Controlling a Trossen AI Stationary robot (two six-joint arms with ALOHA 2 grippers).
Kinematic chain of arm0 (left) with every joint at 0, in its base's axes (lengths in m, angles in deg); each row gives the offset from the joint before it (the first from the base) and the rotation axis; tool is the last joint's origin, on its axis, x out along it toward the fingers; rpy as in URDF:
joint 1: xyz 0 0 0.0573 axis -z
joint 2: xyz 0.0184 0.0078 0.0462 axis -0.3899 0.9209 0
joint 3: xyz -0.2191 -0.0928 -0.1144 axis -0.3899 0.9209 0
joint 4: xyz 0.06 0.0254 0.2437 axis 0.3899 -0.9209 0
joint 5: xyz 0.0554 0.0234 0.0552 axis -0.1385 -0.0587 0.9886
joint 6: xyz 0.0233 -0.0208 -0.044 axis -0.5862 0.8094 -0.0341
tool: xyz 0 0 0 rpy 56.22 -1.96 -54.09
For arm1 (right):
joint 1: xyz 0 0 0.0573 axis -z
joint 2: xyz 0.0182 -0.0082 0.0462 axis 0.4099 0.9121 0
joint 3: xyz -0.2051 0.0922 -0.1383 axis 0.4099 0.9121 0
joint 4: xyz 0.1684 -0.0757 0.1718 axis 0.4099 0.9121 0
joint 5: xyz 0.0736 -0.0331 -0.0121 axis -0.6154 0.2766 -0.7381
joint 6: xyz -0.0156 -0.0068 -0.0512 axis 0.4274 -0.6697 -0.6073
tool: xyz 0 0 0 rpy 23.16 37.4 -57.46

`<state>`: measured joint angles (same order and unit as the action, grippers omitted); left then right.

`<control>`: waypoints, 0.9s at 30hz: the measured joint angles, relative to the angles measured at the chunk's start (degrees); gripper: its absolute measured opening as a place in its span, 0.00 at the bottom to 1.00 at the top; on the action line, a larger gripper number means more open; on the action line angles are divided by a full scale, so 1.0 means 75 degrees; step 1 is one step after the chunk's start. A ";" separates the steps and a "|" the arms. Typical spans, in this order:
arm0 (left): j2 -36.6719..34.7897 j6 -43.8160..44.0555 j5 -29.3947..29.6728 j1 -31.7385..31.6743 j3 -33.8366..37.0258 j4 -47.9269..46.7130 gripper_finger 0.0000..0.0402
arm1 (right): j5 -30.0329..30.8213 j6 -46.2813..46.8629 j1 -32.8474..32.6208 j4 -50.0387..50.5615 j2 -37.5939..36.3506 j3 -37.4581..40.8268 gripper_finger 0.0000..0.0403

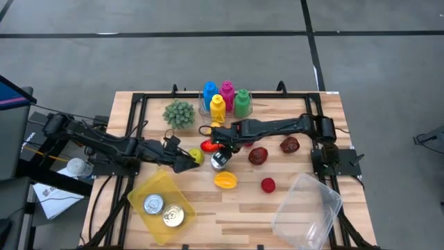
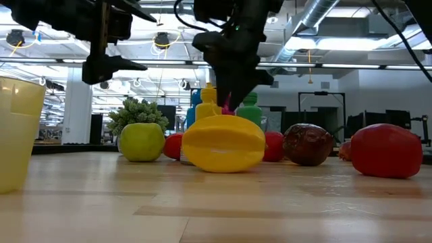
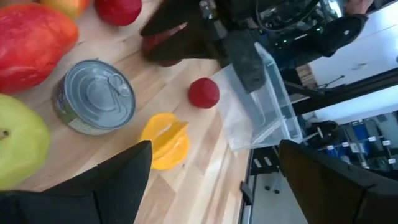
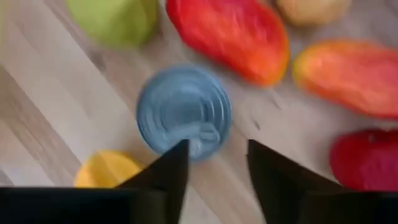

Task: Pick & Place Food Item
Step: Put the green tuna can into the yellow bin

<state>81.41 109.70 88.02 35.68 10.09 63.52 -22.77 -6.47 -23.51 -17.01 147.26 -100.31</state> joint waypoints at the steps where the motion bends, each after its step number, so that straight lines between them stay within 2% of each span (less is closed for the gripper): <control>1: -0.0034 0.0000 0.0000 0.0000 0.0000 0.0006 0.85 | 0.0126 0.0039 0.0024 -0.0214 -0.0022 0.0082 0.42; 4: -0.0161 0.0003 0.0003 0.0000 -0.0002 0.0027 0.85 | 0.0025 0.0217 0.0187 -0.0445 -0.0022 0.0428 0.51; 7: -0.0224 0.0003 0.0003 0.0003 -0.0009 0.0013 0.85 | -0.0193 0.0213 0.0322 -0.0726 -0.0031 0.0704 0.52; 13: -0.0230 0.0003 0.0008 0.0003 -0.0009 0.0065 0.85 | -0.0416 0.0226 0.0251 -0.1821 -0.0029 0.1500 0.48; 20: -0.0230 0.0003 0.0045 -0.0009 -0.0009 0.0065 0.85 | -0.0414 0.0272 0.0454 -0.2354 -0.0026 0.2127 0.47; 27: -0.0227 0.0003 0.0155 -0.0009 -0.0009 0.0067 0.85 | -0.0528 0.0025 0.0468 -0.2550 -0.0029 0.2235 0.34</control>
<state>79.71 109.72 89.18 35.61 10.03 64.02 -26.74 -6.29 -20.00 -36.13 147.04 -83.55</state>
